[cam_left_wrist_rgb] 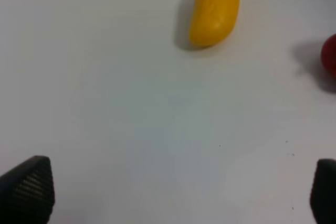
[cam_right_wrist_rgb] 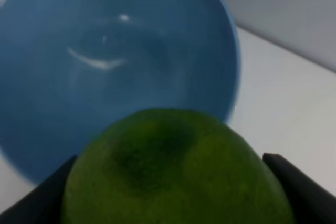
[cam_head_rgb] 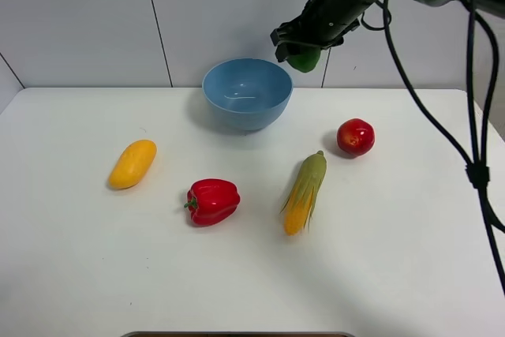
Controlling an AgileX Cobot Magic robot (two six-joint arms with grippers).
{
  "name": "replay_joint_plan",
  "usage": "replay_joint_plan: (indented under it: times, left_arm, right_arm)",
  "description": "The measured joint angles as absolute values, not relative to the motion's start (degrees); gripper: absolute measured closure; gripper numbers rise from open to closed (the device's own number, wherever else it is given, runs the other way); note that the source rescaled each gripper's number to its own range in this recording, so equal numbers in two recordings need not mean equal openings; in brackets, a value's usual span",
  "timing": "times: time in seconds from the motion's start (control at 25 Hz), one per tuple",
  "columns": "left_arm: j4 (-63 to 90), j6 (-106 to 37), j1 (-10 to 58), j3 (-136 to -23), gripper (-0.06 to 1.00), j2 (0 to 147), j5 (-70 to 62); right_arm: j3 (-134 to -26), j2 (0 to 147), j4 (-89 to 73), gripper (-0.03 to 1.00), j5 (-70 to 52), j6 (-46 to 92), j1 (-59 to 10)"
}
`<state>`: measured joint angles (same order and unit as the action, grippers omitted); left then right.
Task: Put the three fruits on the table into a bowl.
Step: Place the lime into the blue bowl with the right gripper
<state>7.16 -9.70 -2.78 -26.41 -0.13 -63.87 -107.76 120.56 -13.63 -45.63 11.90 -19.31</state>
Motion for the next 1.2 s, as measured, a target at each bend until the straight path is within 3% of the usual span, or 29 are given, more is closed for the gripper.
replay_joint_plan:
  times: [0.36,1.2]
  left_arm:
    - [7.16,-9.70,-2.78,-26.41,-0.06,-0.13,-63.87]
    - [7.16,-9.70,-2.78,-26.41,-0.06,-0.13,-63.87]
  right_arm:
    - [-116.14,131.15,-13.80,0.97,-40.38,11.90,-23.04]
    - [-116.73,136.96,-13.88,0.96,-33.59,11.90,-25.70]
